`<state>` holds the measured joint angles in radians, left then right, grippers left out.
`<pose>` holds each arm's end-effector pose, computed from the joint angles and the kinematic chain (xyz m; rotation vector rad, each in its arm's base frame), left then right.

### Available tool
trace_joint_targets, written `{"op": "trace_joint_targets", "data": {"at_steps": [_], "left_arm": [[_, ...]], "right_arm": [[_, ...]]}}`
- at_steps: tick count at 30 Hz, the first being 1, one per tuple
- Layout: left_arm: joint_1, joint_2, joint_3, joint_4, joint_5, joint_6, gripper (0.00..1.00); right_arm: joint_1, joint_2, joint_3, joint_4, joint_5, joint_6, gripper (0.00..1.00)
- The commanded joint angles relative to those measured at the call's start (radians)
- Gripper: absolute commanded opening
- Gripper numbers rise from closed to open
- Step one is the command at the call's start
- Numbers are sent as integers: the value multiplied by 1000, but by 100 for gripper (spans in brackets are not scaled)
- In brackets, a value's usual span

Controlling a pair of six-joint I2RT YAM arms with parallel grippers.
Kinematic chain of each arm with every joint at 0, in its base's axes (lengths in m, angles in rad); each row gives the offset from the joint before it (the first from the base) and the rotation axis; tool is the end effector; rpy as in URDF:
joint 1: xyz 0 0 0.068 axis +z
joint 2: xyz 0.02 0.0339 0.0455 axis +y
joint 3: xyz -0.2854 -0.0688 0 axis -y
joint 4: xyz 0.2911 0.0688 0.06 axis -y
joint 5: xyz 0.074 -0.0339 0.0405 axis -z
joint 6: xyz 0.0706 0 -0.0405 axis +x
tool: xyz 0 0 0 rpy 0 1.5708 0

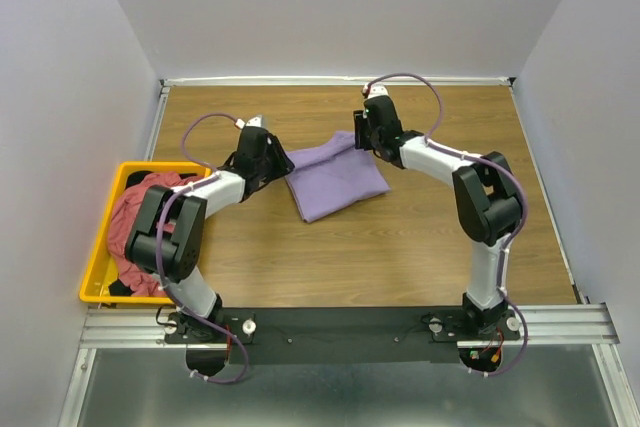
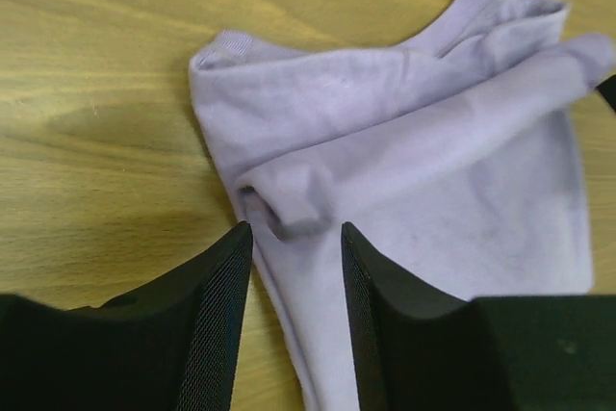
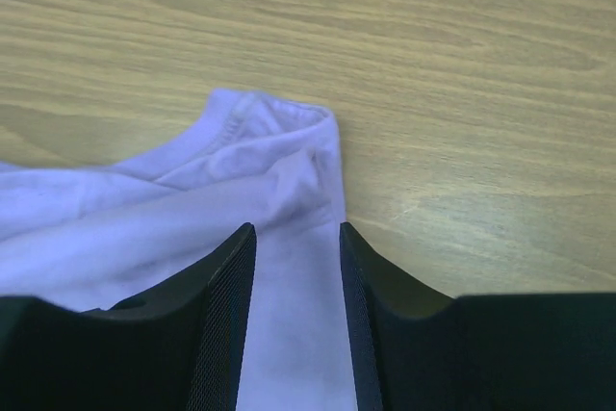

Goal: Fold and stack the t-shirts
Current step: Fold the tshirt

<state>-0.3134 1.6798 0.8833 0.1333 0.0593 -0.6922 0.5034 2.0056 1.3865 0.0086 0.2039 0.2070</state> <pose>0.3900 -0.1308 0.1421 -0.4010 2.2688 -0.6013 0.4706 0.2429 0.1702 -0.2060 2.1630 0.1849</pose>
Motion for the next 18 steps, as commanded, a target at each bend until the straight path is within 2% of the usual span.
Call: {"op": "trace_joint_targets", "data": {"at_steps": [1, 6, 8, 11, 12, 13, 14, 18], "left_arm": [[2, -110, 3, -14, -52, 22, 50], [-52, -239, -44, -41, -98, 36, 50], [-91, -256, -69, -40, -102, 34, 47], [-122, -212, -73, -26, -73, 33, 35], [-125, -192, -69, -20, -64, 33, 28], [-128, -146, -55, -9, -64, 34, 17], [-131, -122, -44, -5, -20, 39, 16], [-121, 12, 31, -1, -16, 53, 10]], "right_arm": [[-2, -85, 19, -71, -104, 8, 48], [0, -142, -50, -82, -199, 35, 47], [1, -145, -75, -82, -253, 38, 43], [1, -127, -83, -81, -276, 35, 35], [3, -119, -80, -82, -279, 34, 34], [1, -102, -76, -82, -279, 31, 30], [3, -91, -61, -81, -284, 25, 29], [1, -22, -4, -84, -278, 3, 27]]}}
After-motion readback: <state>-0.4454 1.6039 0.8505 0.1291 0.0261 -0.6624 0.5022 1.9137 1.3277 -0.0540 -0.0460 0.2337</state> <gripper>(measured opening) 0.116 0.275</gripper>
